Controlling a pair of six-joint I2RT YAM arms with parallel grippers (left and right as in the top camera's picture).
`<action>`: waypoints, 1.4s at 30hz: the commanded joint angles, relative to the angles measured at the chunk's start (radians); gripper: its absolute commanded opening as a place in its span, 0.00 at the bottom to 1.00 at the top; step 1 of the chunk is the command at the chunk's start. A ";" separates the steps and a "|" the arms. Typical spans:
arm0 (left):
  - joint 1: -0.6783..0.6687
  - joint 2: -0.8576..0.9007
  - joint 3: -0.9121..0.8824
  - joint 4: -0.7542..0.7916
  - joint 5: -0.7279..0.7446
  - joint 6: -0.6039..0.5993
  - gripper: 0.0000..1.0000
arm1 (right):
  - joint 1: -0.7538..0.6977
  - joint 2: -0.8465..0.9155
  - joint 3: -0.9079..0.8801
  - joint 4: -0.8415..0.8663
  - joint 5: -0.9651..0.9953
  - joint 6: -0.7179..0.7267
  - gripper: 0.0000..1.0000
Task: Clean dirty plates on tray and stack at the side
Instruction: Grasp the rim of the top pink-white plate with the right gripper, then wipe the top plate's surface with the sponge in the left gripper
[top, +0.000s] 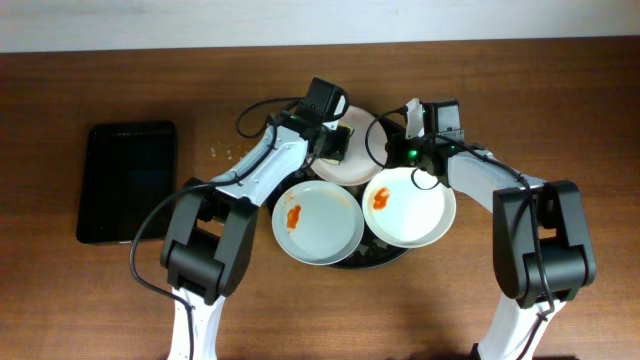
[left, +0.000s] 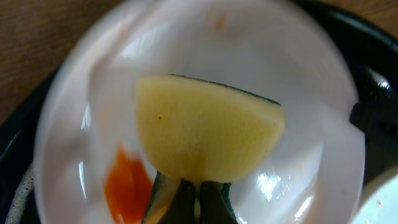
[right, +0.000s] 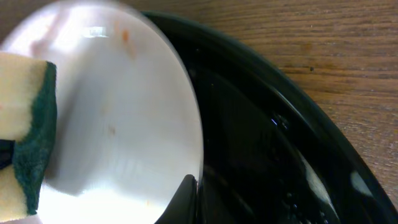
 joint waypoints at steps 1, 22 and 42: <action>0.000 -0.005 0.016 0.014 -0.010 -0.013 0.00 | 0.004 0.013 0.011 -0.012 0.015 -0.007 0.04; -0.004 0.031 0.018 -0.055 0.078 -0.082 0.00 | 0.002 0.010 0.011 -0.012 0.015 -0.006 0.04; -0.008 0.112 0.130 -0.320 -0.392 -0.026 0.00 | 0.002 0.010 0.011 -0.016 0.019 0.016 0.04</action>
